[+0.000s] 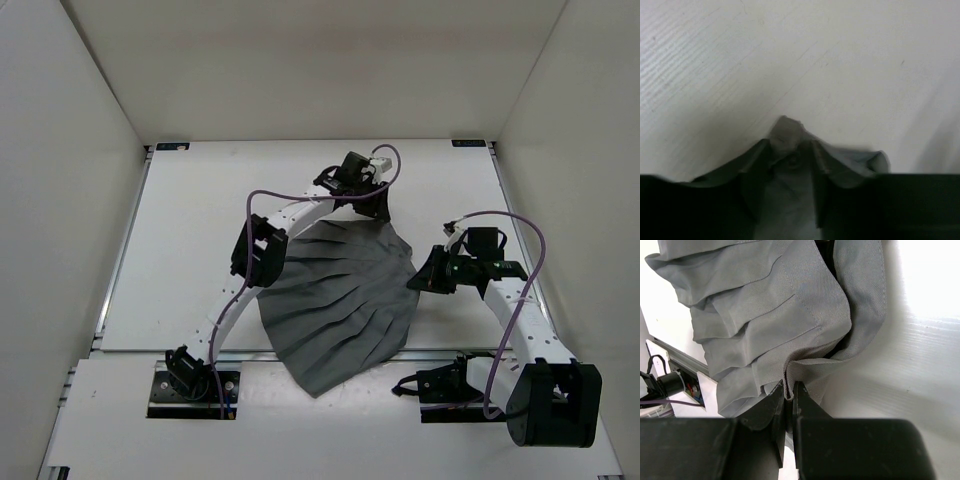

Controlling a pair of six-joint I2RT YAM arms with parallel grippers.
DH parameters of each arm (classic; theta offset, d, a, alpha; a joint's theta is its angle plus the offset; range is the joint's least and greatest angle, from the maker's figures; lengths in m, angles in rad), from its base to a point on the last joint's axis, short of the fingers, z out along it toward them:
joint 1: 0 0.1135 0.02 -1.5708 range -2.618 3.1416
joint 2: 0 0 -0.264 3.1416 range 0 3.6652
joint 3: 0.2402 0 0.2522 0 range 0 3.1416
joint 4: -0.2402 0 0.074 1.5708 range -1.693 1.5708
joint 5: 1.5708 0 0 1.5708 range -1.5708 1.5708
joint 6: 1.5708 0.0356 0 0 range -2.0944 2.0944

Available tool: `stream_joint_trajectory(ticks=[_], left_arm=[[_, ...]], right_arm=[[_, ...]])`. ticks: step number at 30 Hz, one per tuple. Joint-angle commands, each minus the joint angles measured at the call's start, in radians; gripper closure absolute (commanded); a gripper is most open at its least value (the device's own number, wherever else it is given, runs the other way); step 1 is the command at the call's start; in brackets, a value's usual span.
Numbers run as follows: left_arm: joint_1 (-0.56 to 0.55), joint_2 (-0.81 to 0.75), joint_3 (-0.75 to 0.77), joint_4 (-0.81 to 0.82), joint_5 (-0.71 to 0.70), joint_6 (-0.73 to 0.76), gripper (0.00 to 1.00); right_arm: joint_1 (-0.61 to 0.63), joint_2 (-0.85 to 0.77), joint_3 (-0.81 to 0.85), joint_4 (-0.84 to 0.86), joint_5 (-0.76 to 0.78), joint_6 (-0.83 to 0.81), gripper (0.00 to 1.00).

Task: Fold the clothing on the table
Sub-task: Flatten the skirt out

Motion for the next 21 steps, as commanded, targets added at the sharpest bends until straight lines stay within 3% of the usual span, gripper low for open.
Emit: stream_joint_trajectory(ticks=[1, 2, 3, 4, 8, 12, 14, 18, 21], left_arm=[[0.004, -0.014, -0.027, 0.045, 0.045, -0.021, 0.58], [0.023, -0.008, -0.03, 0.065, 0.057, -0.045, 0.69], [0.025, -0.003, -0.03, 0.081, 0.069, -0.064, 0.9], [0.03, -0.012, -0.026, 0.084, 0.081, -0.078, 1.0], [0.062, -0.055, 0.031, 0.001, 0.071, -0.061, 1.0], [0.085, -0.243, 0.033, -0.132, 0.019, 0.043, 1.0], [0.109, -0.403, -0.085, -0.116, -0.021, 0.059, 1.0], [0.19, -0.882, -0.563, 0.1, -0.081, 0.028, 1.0], [0.301, -1.117, -0.698, 0.113, -0.034, -0.018, 1.0]], right_arm=[[-0.004, -0.013, 0.0, 0.029, -0.022, -0.012, 1.0], [0.002, -0.016, 0.005, 0.024, -0.011, -0.015, 1.0], [-0.002, -0.019, 0.01, 0.024, -0.014, -0.014, 1.0], [-0.002, -0.02, 0.01, 0.026, -0.013, -0.02, 1.0], [-0.014, -0.043, 0.057, 0.014, -0.023, -0.052, 1.0], [-0.045, -0.091, 0.178, 0.001, -0.034, -0.081, 1.0], [-0.051, -0.112, 0.249, 0.013, -0.036, -0.093, 0.99], [-0.05, -0.099, 0.436, 0.053, -0.029, -0.096, 1.0], [-0.042, -0.07, 0.557, 0.063, -0.065, -0.115, 1.0]])
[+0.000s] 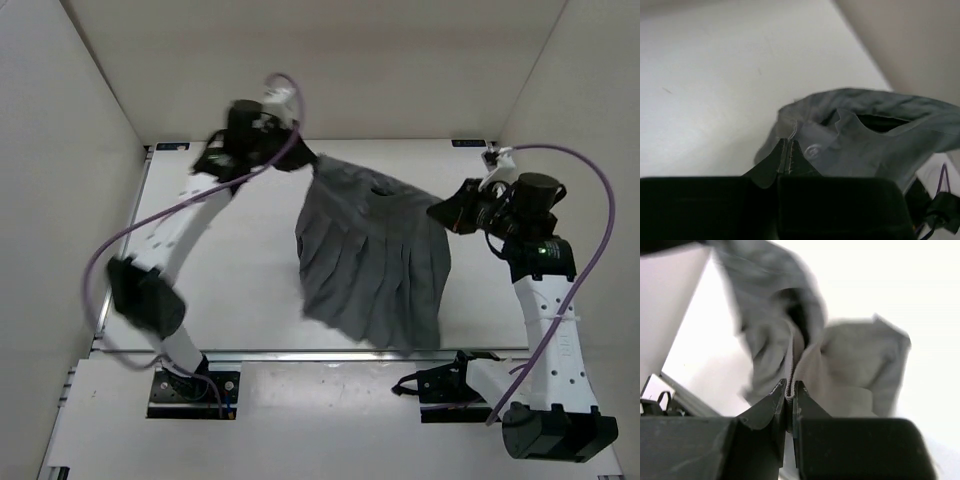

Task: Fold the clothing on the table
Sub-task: Flatten the skirt out

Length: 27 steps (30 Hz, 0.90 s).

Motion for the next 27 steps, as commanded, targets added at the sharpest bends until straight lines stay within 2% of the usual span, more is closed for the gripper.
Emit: stream_joint_trajectory(ticks=[1, 6, 8, 14, 20, 22, 27], left_arm=[[0.128, -0.373, -0.128, 0.124, 0.027, -0.04, 1.0], [0.304, -0.683, -0.315, 0.137, 0.033, -0.068, 1.0], [0.325, -0.784, -0.365, 0.132, 0.024, -0.066, 1.0], [0.312, -0.878, -0.397, 0.123, -0.02, -0.085, 1.0], [0.312, -0.852, -0.365, 0.1, -0.044, -0.079, 1.0], [0.332, -0.817, -0.374, 0.098, -0.011, -0.077, 1.0], [0.339, -0.687, -0.463, 0.242, 0.039, -0.096, 1.0]], right_arm=[[0.001, 0.023, 0.139, 0.068, -0.064, -0.038, 1.0], [0.001, 0.019, 0.294, 0.03, -0.068, -0.098, 1.0], [0.012, 0.022, 0.334, 0.007, -0.058, -0.118, 1.0], [0.018, 0.027, 0.437, -0.048, -0.039, -0.144, 1.0], [0.032, 0.036, 0.486, -0.04, -0.082, -0.15, 1.0], [0.044, 0.056, 0.451, -0.01, -0.09, -0.144, 1.0], [0.079, 0.172, 0.311, 0.17, -0.147, -0.12, 1.0]])
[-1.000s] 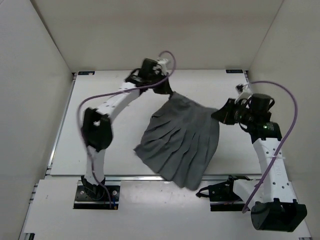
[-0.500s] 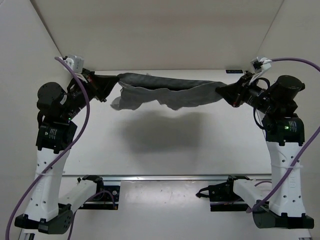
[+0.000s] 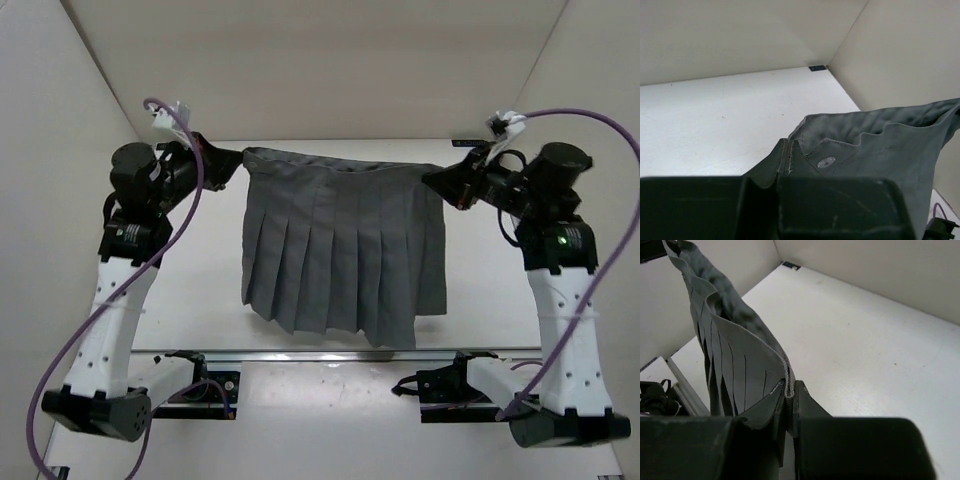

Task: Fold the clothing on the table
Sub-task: Flatten the skirt out, then fold the skirt

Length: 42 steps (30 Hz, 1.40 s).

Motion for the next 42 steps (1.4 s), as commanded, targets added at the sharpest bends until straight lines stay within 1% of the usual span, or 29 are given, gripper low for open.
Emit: stream_joint_trajectory(ticks=[1, 4, 5, 7, 8, 9, 10, 11, 12, 13, 15, 17, 19, 20, 21, 23, 24, 25, 26, 27, 28, 29, 30, 32, 34, 37, 40, 41, 42], left_arm=[[0.038, 0.103, -0.039, 0.103, 0.015, -0.006, 1.0], [0.067, 0.251, 0.038, 0.119, 0.042, 0.025, 1.0], [0.074, 0.319, 0.109, 0.102, 0.045, 0.042, 1.0], [0.098, 0.466, 0.325, 0.041, 0.052, 0.075, 1.0], [0.107, 0.507, 0.395, -0.028, 0.055, 0.08, 1.0], [0.114, 0.58, 0.534, -0.088, 0.07, 0.085, 1.0], [0.13, 0.628, 0.65, -0.114, 0.084, 0.08, 1.0], [0.134, 0.645, 0.7, -0.143, 0.088, 0.08, 1.0], [0.14, 0.677, 0.784, -0.168, 0.082, 0.079, 1.0], [0.14, 0.696, 0.841, -0.183, 0.081, 0.083, 1.0], [0.14, 0.7, 0.846, -0.187, 0.079, 0.083, 1.0], [0.128, 0.676, 0.758, -0.15, 0.091, 0.085, 1.0], [0.111, 0.6, 0.515, -0.029, 0.07, 0.085, 1.0], [0.098, 0.558, 0.371, 0.0, 0.047, 0.088, 1.0], [0.083, 0.536, 0.306, 0.064, 0.024, 0.085, 1.0], [0.066, 0.446, 0.012, 0.189, -0.013, 0.062, 1.0], [0.058, 0.411, -0.135, 0.217, -0.027, 0.033, 1.0], [0.045, 0.389, -0.199, 0.261, -0.036, 0.025, 1.0], [0.035, 0.348, -0.326, 0.296, -0.047, -0.008, 1.0], [0.014, 0.302, -0.438, 0.31, -0.044, -0.019, 1.0], [-0.021, 0.277, -0.489, 0.318, -0.068, -0.035, 1.0], [-0.062, 0.219, -0.57, 0.308, -0.114, -0.047, 1.0], [-0.084, 0.158, -0.636, 0.298, -0.161, -0.064, 1.0], [-0.171, 0.069, -0.701, 0.24, -0.236, -0.082, 1.0], [-0.213, -0.005, -0.718, 0.171, -0.263, -0.095, 1.0], [-0.207, -0.15, -0.761, 0.073, -0.239, -0.13, 1.0], [-0.198, -0.304, -0.798, -0.008, -0.255, -0.147, 1.0], [-0.199, -0.33, -0.8, -0.04, -0.263, -0.147, 1.0], [-0.196, -0.361, -0.798, -0.064, -0.255, -0.144, 1.0]], right_arm=[[0.027, 0.134, -0.062, 0.182, -0.006, 0.004, 1.0], [0.038, 0.276, 0.005, 0.242, -0.013, -0.002, 0.99], [0.049, 0.344, 0.072, 0.244, -0.017, 0.003, 1.0], [0.055, 0.454, 0.226, 0.17, 0.0, -0.028, 1.0], [0.055, 0.522, 0.34, 0.14, 0.032, -0.03, 1.0], [0.06, 0.553, 0.48, 0.077, 0.049, -0.051, 1.0], [0.06, 0.618, 0.546, 0.017, 0.06, -0.063, 1.0], [0.055, 0.664, 0.67, -0.011, 0.065, -0.063, 1.0], [0.041, 0.691, 0.75, -0.032, 0.059, -0.056, 1.0], [0.032, 0.697, 0.743, 0.001, 0.025, -0.024, 1.0], [0.003, 0.691, 0.67, 0.082, -0.033, 0.021, 1.0], [-0.002, 0.711, 0.618, 0.115, -0.052, 0.03, 1.0], [0.012, 0.726, 0.531, 0.115, -0.06, -0.011, 1.0], [0.018, 0.741, 0.501, 0.124, -0.05, -0.037, 1.0], [0.035, 0.742, 0.421, 0.133, -0.031, -0.046, 1.0], [0.064, 0.723, 0.208, 0.209, 0.02, -0.063, 1.0], [0.07, 0.699, 0.146, 0.266, 0.04, -0.068, 1.0], [0.093, 0.664, 0.021, 0.289, 0.064, -0.056, 1.0], [0.109, 0.644, -0.095, 0.341, 0.089, -0.016, 1.0], [0.116, 0.596, -0.153, 0.387, 0.129, -0.001, 0.99], [0.129, 0.541, -0.268, 0.412, 0.146, 0.042, 1.0], [0.148, 0.51, -0.383, 0.452, 0.163, 0.093, 0.99], [0.168, 0.445, -0.433, 0.477, 0.192, 0.117, 1.0], [0.193, 0.311, -0.594, 0.472, 0.256, 0.15, 1.0], [0.228, 0.216, -0.673, 0.439, 0.293, 0.162, 1.0], [0.256, 0.07, -0.779, 0.327, 0.298, 0.158, 1.0], [0.229, -0.068, -0.866, 0.242, 0.254, 0.17, 1.0], [0.216, -0.128, -0.895, 0.232, 0.241, 0.17, 0.99], [0.201, -0.148, -0.913, 0.21, 0.241, 0.171, 1.0]])
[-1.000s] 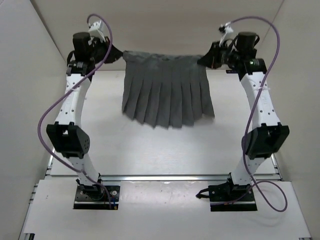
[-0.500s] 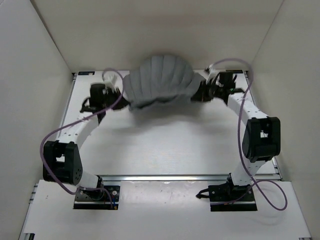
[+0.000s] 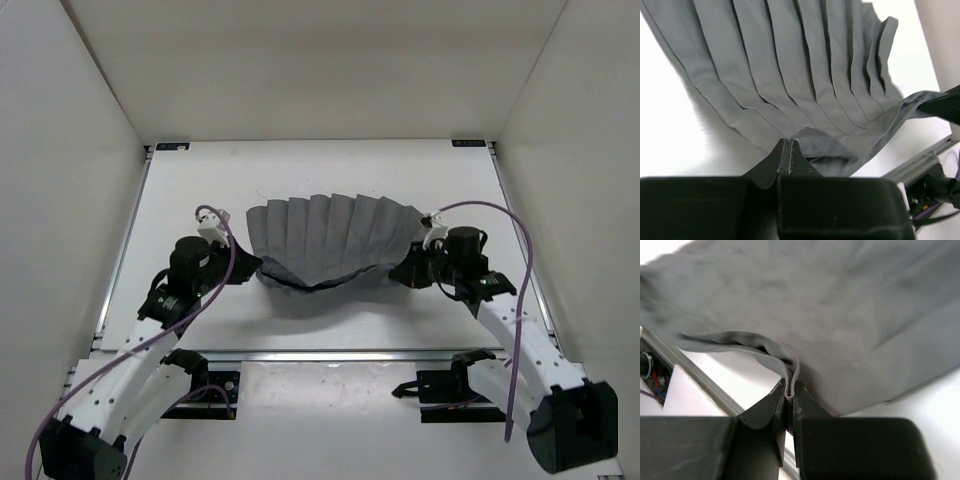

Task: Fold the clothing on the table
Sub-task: Fold the skirt

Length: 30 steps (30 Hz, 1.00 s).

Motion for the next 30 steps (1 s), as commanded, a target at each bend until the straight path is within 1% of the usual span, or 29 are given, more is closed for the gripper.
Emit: stream_joint_trajectory(ticks=[1, 3, 6, 9, 11, 13, 14, 15, 16, 17, 18, 19, 20, 21, 22, 23, 25, 26, 28, 29, 30], left_arm=[[0.009, -0.078, -0.019, -0.129, -0.009, -0.012, 1.0], [0.01, -0.079, -0.004, -0.13, 0.02, -0.018, 1.0], [-0.002, -0.079, 0.033, -0.152, 0.028, -0.028, 1.0], [0.027, -0.089, 0.097, -0.178, 0.038, -0.017, 1.0], [0.042, -0.068, 0.157, -0.173, 0.046, 0.0, 1.0], [0.061, -0.024, 0.203, -0.15, 0.031, 0.008, 1.0], [0.064, 0.013, 0.228, -0.121, 0.017, 0.014, 1.0], [0.073, 0.059, 0.248, -0.077, 0.02, 0.02, 1.0], [0.088, 0.082, 0.254, -0.054, 0.022, 0.015, 1.0], [0.104, 0.136, 0.265, 0.003, 0.029, 0.005, 1.0], [0.111, 0.203, 0.274, 0.046, 0.043, -0.003, 1.0], [0.113, 0.267, 0.298, 0.075, 0.042, 0.0, 1.0], [0.111, 0.308, 0.314, 0.107, 0.037, -0.005, 1.0], [0.113, 0.382, 0.343, 0.133, 0.034, 0.0, 1.0], [0.11, 0.455, 0.367, 0.152, 0.023, 0.003, 1.0], [0.108, 0.487, 0.383, 0.17, 0.025, 0.009, 1.0], [0.11, 0.637, 0.458, 0.201, 0.041, 0.011, 1.0], [0.113, 0.67, 0.473, 0.228, 0.045, 0.006, 1.0], [0.111, 0.82, 0.566, 0.249, 0.064, 0.018, 1.0], [0.111, 0.854, 0.594, 0.246, 0.065, 0.023, 1.0], [0.113, 0.922, 0.649, 0.229, 0.068, 0.032, 1.0]], right_arm=[[-0.047, -0.103, -0.069, -0.092, -0.004, 0.021, 1.0], [-0.072, -0.166, -0.062, -0.135, -0.037, 0.006, 1.0], [-0.102, -0.199, -0.019, -0.234, -0.065, -0.016, 0.99], [-0.109, -0.232, 0.018, -0.307, -0.057, -0.045, 1.0], [-0.124, -0.223, 0.101, -0.342, -0.077, -0.048, 1.0], [-0.119, -0.155, 0.196, -0.339, -0.094, -0.051, 1.0], [-0.119, -0.132, 0.249, -0.308, -0.096, -0.051, 1.0], [-0.125, -0.09, 0.27, -0.269, -0.087, -0.056, 1.0], [-0.132, -0.035, 0.302, -0.242, -0.082, -0.046, 1.0], [-0.15, 0.022, 0.317, -0.178, -0.087, -0.046, 1.0], [-0.186, 0.051, 0.314, -0.116, -0.087, -0.025, 1.0], [-0.201, 0.115, 0.314, -0.039, -0.096, 0.001, 1.0], [-0.223, 0.176, 0.301, 0.0, -0.103, 0.007, 1.0], [-0.233, 0.213, 0.294, 0.052, -0.11, 0.024, 1.0], [-0.251, 0.282, 0.29, 0.083, -0.088, 0.024, 1.0], [-0.268, 0.347, 0.29, 0.1, -0.065, 0.02, 1.0], [-0.279, 0.443, 0.294, 0.132, -0.029, 0.01, 1.0], [-0.288, 0.496, 0.3, 0.141, -0.009, 0.021, 0.99], [-0.297, 0.565, 0.308, 0.193, -0.001, 0.044, 1.0], [-0.305, 0.594, 0.314, 0.198, 0.002, 0.052, 1.0], [-0.306, 0.606, 0.333, 0.203, 0.016, 0.056, 1.0]])
